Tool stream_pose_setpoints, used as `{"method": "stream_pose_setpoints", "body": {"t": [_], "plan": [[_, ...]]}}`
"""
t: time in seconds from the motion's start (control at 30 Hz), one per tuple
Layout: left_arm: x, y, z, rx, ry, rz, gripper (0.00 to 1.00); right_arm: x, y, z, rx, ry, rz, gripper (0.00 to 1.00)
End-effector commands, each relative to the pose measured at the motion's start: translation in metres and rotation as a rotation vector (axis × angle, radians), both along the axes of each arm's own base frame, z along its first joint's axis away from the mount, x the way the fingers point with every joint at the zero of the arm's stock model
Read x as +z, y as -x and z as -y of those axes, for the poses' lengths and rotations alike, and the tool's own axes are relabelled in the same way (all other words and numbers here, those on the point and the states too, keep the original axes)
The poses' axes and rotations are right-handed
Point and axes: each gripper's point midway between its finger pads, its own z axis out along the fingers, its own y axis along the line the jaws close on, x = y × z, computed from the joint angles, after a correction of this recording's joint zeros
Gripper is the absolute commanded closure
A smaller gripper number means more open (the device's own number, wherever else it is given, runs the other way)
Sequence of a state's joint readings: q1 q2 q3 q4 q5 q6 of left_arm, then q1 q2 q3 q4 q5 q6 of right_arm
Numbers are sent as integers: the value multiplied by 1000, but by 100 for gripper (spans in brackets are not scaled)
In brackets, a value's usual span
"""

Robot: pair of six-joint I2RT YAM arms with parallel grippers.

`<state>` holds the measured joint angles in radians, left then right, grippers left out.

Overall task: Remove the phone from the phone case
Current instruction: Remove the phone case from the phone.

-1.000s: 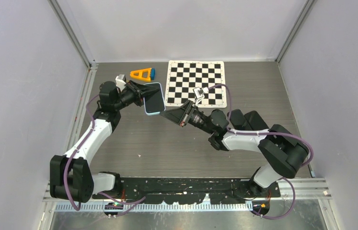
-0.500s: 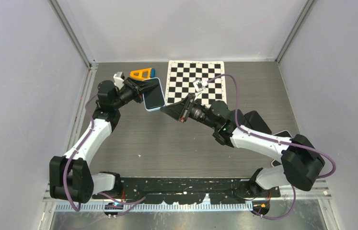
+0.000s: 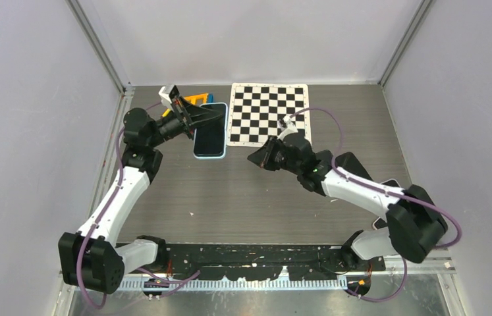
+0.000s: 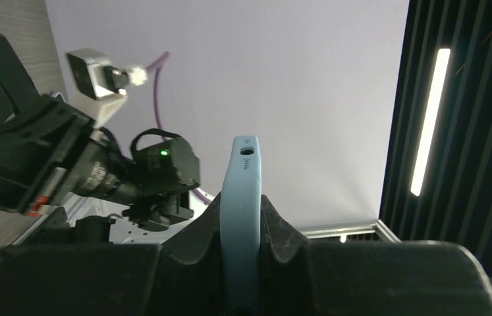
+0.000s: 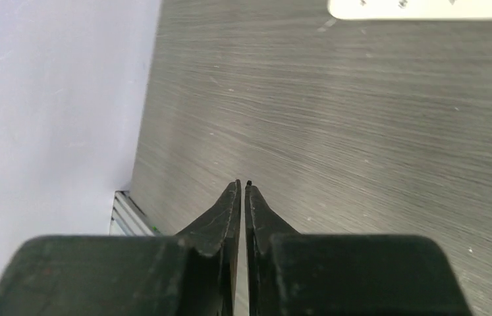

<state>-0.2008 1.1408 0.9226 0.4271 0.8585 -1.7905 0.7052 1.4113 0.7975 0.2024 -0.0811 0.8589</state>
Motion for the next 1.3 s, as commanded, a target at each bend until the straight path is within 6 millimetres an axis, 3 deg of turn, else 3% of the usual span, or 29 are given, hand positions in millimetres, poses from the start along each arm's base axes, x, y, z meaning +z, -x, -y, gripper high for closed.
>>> {"method": "stream_pose_setpoints", "body": {"t": [0.0, 0.1, 0.17, 0.27, 0.47, 0.6, 0.73, 1.03, 1.27], "plan": [[17, 11, -1, -10, -40, 117, 100, 88, 21, -2, 113, -112, 232, 81], [3, 3, 0, -1, -80, 109, 100, 117, 40, -2, 199, -179, 346, 56], [-7, -3, 1, 4, -100, 96, 100, 134, 56, 0, 246, -241, 397, 48], [-24, -14, 1, 26, -127, 67, 100, 162, 77, 4, 295, -339, 464, 46], [-47, -32, 0, 74, -119, -42, 100, 205, 115, -11, 460, -499, 468, 78], [-49, -34, 0, 79, -72, -86, 100, 217, 130, -29, 527, -553, 456, 81], [-54, -35, -2, 94, -70, -119, 100, 221, 136, -40, 559, -590, 473, 81], [-58, -27, -3, 89, -54, -164, 100, 216, 116, -54, 513, -560, 502, 75], [-59, -22, -4, 79, -42, -177, 100, 191, 90, -63, 410, -520, 420, 68]]}}
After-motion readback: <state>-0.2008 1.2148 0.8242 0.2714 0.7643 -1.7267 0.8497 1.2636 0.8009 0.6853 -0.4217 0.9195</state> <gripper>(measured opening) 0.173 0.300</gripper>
